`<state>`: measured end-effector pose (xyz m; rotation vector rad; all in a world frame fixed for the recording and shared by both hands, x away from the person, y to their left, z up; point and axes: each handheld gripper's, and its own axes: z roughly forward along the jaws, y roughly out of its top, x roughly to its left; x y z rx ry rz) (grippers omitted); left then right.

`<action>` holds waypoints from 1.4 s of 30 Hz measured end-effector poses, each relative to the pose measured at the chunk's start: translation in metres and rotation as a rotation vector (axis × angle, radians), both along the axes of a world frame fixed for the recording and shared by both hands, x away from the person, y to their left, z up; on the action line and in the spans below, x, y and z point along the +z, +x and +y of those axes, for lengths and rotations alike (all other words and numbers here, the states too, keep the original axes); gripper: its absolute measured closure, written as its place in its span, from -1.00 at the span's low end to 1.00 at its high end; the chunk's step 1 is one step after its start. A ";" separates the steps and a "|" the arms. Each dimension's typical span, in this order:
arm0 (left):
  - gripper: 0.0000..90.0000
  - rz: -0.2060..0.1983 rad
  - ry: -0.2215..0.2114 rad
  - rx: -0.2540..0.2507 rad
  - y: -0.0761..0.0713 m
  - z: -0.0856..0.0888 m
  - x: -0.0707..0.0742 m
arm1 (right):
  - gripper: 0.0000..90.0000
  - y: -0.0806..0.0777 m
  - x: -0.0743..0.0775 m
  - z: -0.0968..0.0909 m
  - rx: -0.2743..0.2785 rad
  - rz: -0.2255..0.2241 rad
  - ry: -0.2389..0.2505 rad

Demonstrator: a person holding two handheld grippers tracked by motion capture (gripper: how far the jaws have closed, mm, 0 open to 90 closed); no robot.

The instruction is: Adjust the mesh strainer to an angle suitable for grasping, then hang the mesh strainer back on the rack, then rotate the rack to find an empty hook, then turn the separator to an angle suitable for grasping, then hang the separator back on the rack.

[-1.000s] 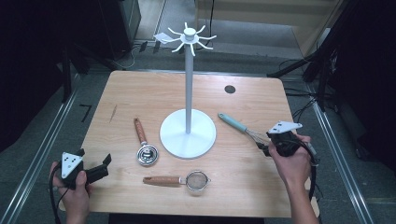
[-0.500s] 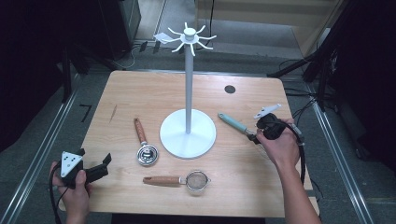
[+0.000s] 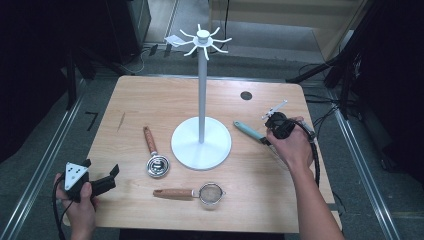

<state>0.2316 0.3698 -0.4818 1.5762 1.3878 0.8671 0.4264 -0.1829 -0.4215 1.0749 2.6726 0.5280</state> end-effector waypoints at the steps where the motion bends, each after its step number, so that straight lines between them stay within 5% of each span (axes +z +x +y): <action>1: -0.96 0.000 0.000 0.001 0.000 0.000 0.000 | 0.21 0.003 0.001 0.002 -0.002 0.007 -0.004; 8: -0.96 0.003 0.000 -0.001 0.000 0.000 0.000 | 0.29 0.015 0.000 0.020 0.024 0.048 -0.082; 13: -0.96 0.003 -0.001 -0.003 0.000 0.000 0.000 | 0.31 0.024 -0.004 0.027 0.039 0.071 -0.090; 18: -0.88 0.003 -0.001 -0.002 0.000 0.000 0.000 | 0.30 0.031 -0.015 0.033 0.014 0.105 -0.149; 27: -0.88 0.006 -0.004 -0.008 0.000 0.000 0.000 | 0.46 0.041 -0.028 0.034 -0.004 0.173 -0.165; 36: -0.88 0.005 -0.008 -0.014 0.001 0.001 0.000 | 0.52 0.043 -0.035 0.041 -0.015 0.194 -0.202; 40: -0.87 0.004 -0.008 -0.013 0.000 0.001 0.000 | 0.53 0.044 -0.040 0.044 -0.028 0.274 -0.179; 42: -0.87 0.008 -0.006 -0.014 0.001 0.001 0.000 | 0.53 0.045 -0.040 0.043 -0.032 0.277 -0.178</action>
